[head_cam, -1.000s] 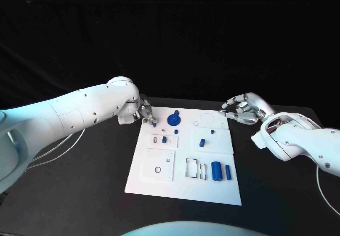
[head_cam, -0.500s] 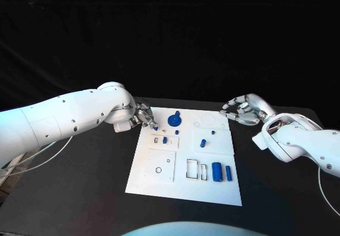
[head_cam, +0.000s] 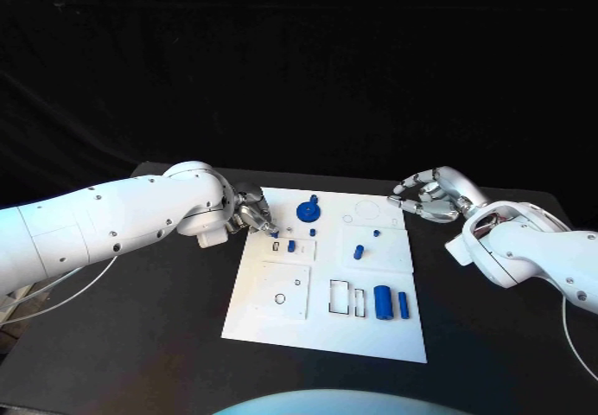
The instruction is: Assemble the parts on the task board
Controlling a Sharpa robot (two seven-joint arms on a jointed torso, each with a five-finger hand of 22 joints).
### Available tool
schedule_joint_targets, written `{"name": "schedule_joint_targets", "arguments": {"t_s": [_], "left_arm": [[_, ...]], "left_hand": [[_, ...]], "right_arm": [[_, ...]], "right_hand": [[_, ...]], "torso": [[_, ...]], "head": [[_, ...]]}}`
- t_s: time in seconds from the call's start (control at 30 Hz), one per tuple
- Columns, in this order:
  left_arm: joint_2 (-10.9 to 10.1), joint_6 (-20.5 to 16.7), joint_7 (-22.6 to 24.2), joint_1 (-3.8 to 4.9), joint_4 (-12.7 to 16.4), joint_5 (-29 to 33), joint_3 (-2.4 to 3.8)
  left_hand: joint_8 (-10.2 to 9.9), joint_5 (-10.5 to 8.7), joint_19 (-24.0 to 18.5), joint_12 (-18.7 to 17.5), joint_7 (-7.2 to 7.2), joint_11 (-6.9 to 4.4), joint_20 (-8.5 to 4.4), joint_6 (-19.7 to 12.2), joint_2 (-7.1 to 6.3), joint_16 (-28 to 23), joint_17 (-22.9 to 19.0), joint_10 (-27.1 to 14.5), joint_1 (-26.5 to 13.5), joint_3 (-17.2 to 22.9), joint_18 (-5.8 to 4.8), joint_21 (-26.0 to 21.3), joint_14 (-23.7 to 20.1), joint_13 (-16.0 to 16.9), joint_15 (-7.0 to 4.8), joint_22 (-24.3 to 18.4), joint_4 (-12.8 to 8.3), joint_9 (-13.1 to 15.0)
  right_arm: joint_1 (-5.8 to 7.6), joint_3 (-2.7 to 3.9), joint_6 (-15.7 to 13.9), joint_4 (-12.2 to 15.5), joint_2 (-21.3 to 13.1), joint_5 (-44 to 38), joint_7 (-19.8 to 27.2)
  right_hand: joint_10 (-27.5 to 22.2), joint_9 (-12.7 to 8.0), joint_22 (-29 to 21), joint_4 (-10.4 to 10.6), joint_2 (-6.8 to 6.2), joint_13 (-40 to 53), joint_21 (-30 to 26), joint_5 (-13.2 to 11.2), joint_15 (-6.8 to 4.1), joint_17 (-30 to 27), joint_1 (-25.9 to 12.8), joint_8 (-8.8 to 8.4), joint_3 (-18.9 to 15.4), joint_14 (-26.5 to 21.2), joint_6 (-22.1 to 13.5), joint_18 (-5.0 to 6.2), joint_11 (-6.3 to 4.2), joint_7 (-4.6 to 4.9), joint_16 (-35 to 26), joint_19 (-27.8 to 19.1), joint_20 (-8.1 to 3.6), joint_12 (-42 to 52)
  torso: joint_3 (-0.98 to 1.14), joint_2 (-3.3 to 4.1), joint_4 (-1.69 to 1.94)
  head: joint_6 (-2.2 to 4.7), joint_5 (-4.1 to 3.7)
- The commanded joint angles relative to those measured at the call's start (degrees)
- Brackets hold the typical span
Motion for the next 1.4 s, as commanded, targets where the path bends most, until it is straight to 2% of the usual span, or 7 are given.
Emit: {"name": "schedule_joint_targets", "arguments": {"t_s": [0.03, 0.4, 0.67, 0.8, 0.9, 1.2, 1.4], "left_arm": [[-0.02, -1.35, 1.52, -0.2, 0.48, -1.87, -0.04], [0.42, -0.02, 1.69, -0.74, 0.62, -3.31, -0.25], [0.72, 2.32, 1.04, -0.96, 0.41, -4.13, -0.48], [0.95, 2.76, 0.9, -1.11, 0.02, -4.48, -0.57], [1.06, 2.94, 0.86, -1.21, -0.2, -4.65, -0.61], [1.14, 3.66, 0.78, -1.32, -0.32, -4.96, -0.67], [1.18, 3.91, 0.62, -1.34, -0.4, -5.25, -0.69]], "left_hand": [[0.23, 0.33, 0.3, 0.2, -0.46, 0.12, 0.02, 0.84, 0.51, 0.29, 11.47, 0.44, -0.27, 9.16, -0.43, 0.27, 5.12, 0.09, -0.29, 0.09, -8.85, 0.03], [0.24, 0.44, 0.35, 0.34, -0.52, 0.06, -0.02, 0.99, 0.37, 0.35, 11.59, 0.61, -0.47, 9.5, -0.46, 0.35, 5.16, 0.26, -0.34, 0.21, -9.04, 0.02], [0.23, 0.58, 0.42, 0.52, -0.6, -0.01, -0.05, 1.15, 0.18, 0.41, 11.72, 0.77, -0.64, 9.86, -0.5, 0.46, 5.19, 0.5, -0.38, 0.39, -9.3, 0.0], [0.23, 0.58, 0.42, 0.52, -0.6, -0.01, -0.05, 1.15, 0.18, 0.41, 11.72, 0.77, -0.64, 9.86, -0.5, 0.46, 5.19, 0.5, -0.38, 0.39, -9.3, 0.0], [0.23, 0.58, 0.42, 0.52, -0.6, -0.01, -0.05, 1.15, 0.18, 0.41, 11.72, 0.77, -0.64, 9.86, -0.5, 0.46, 5.19, 0.5, -0.38, 0.39, -9.3, 0.0], [0.22, 0.63, 0.43, 0.63, -0.64, -0.04, -0.07, 1.24, 0.06, 0.43, 11.76, 0.87, -0.74, 10.04, -0.51, 0.49, 5.2, 0.66, -0.41, 0.43, -9.45, -0.02], [0.22, 0.63, 0.43, 0.63, -0.64, -0.04, -0.07, 1.24, 0.06, 0.43, 11.76, 0.87, -0.74, 10.04, -0.51, 0.49, 5.2, 0.66, -0.41, 0.43, -9.45, -0.02]], "right_arm": [[-0.1, -0.01, 0.75, 0.1, -0.04, -0.33, 0.44], [-0.17, -0.01, 0.77, 0.12, -0.08, -0.33, 0.44], [-0.18, -0.01, 0.77, 0.12, -0.09, -0.33, 0.47], [-0.19, -0.01, 0.78, 0.11, -0.08, -0.33, 0.49], [-0.19, -0.01, 0.78, 0.1, -0.09, -0.33, 0.49], [-0.21, 0.0, 0.78, 0.09, -0.06, -0.33, 0.53], [-0.22, 0.0, 0.9, 0.05, -0.01, -0.33, 0.52]], "right_hand": [[-0.28, -0.01, 4.06, -0.04, 0.07, 6.3, -0.32, 0.24, -0.4, 6.04, 0.25, 0.3, -0.09, 3.95, -0.28, 0.93, 0.05, 0.1, -0.35, -0.42, -0.1, -0.27], [-0.28, -0.02, 4.03, -0.01, 0.06, 6.3, -0.39, 0.25, -0.4, 6.01, 0.23, 0.37, -0.12, 3.95, -0.29, 0.94, 0.04, 0.09, -0.37, -0.44, -0.11, -0.27], [-0.28, -0.02, 4.03, -0.01, 0.06, 6.3, -0.39, 0.25, -0.4, 6.01, 0.23, 0.37, -0.12, 3.95, -0.29, 0.94, 0.04, 0.09, -0.37, -0.44, -0.11, -0.27], [-0.28, -0.02, 4.03, -0.01, 0.06, 6.3, -0.39, 0.25, -0.4, 6.01, 0.23, 0.37, -0.12, 3.95, -0.29, 0.94, 0.04, 0.09, -0.37, -0.44, -0.11, -0.27], [-0.28, -0.02, 4.03, -0.01, 0.06, 6.3, -0.39, 0.25, -0.4, 6.01, 0.23, 0.37, -0.12, 3.95, -0.29, 0.94, 0.04, 0.09, -0.37, -0.44, -0.11, -0.27], [-0.28, -0.02, 4.03, -0.01, 0.06, 6.3, -0.39, 0.25, -0.4, 6.01, 0.23, 0.37, -0.12, 3.95, -0.29, 0.94, 0.04, 0.09, -0.37, -0.44, -0.11, -0.27], [-0.28, -0.02, 4.03, -0.01, 0.06, 6.3, -0.39, 0.25, -0.4, 6.01, 0.23, 0.37, -0.12, 3.95, -0.29, 0.94, 0.04, 0.09, -0.37, -0.44, -0.11, -0.27]], "torso": [[0.0, 0.06, -0.11], [0.09, 0.08, -0.13], [0.03, 0.06, -0.08], [0.03, 0.04, -0.09], [0.01, 0.07, -0.08], [0.07, 0.08, -0.06], [0.05, 0.06, -0.11]], "head": [[-0.04, 0.17], [-0.26, 0.02], [-0.42, -0.1], [-0.49, -0.07], [-0.8, -0.04], [-0.68, 0.4], [-0.8, 0.38]]}}
